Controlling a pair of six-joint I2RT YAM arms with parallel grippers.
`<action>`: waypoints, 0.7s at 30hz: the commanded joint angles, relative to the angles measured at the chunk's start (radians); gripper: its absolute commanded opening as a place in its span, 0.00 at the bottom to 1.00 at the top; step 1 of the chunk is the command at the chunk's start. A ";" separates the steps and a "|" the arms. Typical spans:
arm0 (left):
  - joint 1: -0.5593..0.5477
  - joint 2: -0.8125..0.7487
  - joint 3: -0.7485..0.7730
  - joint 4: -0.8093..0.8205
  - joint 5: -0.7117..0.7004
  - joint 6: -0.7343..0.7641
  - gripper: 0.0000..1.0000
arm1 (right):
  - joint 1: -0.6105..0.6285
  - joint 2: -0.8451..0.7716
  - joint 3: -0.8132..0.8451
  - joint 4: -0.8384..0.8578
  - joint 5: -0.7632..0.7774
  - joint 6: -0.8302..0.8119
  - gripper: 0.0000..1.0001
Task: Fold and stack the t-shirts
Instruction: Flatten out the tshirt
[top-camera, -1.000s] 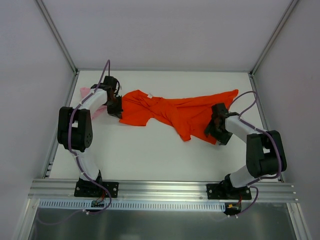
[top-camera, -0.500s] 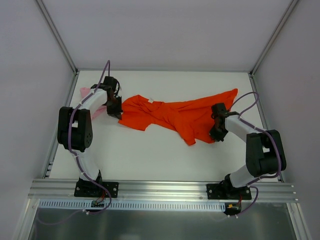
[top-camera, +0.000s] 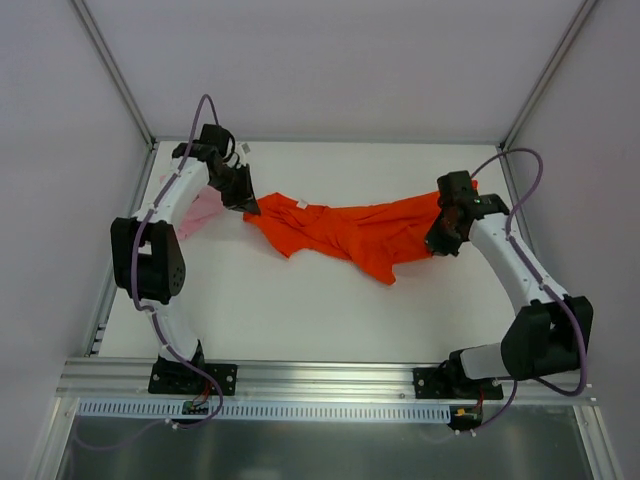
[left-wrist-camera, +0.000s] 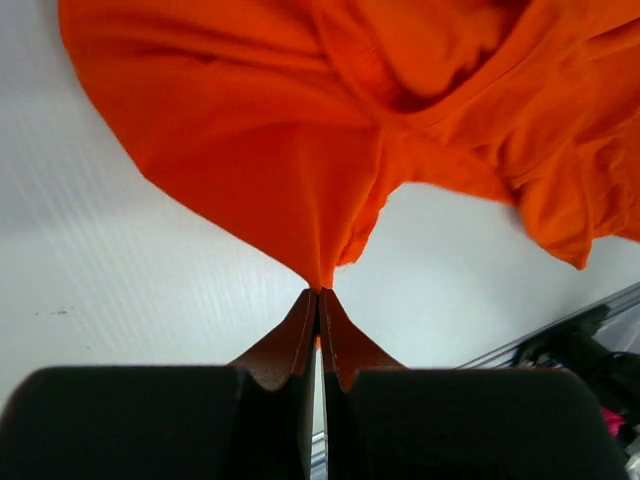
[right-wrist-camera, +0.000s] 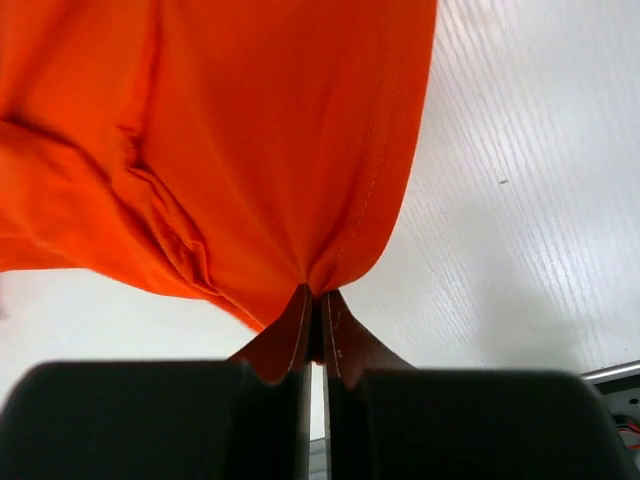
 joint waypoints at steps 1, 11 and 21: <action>-0.002 -0.043 0.125 -0.091 0.072 -0.073 0.00 | -0.008 -0.071 0.149 -0.205 0.030 -0.072 0.01; 0.039 -0.042 0.587 -0.168 0.090 -0.295 0.00 | -0.126 -0.019 0.597 -0.406 0.003 -0.159 0.01; 0.183 -0.100 0.638 -0.039 0.125 -0.447 0.00 | -0.308 0.283 1.247 -0.620 -0.173 -0.233 0.01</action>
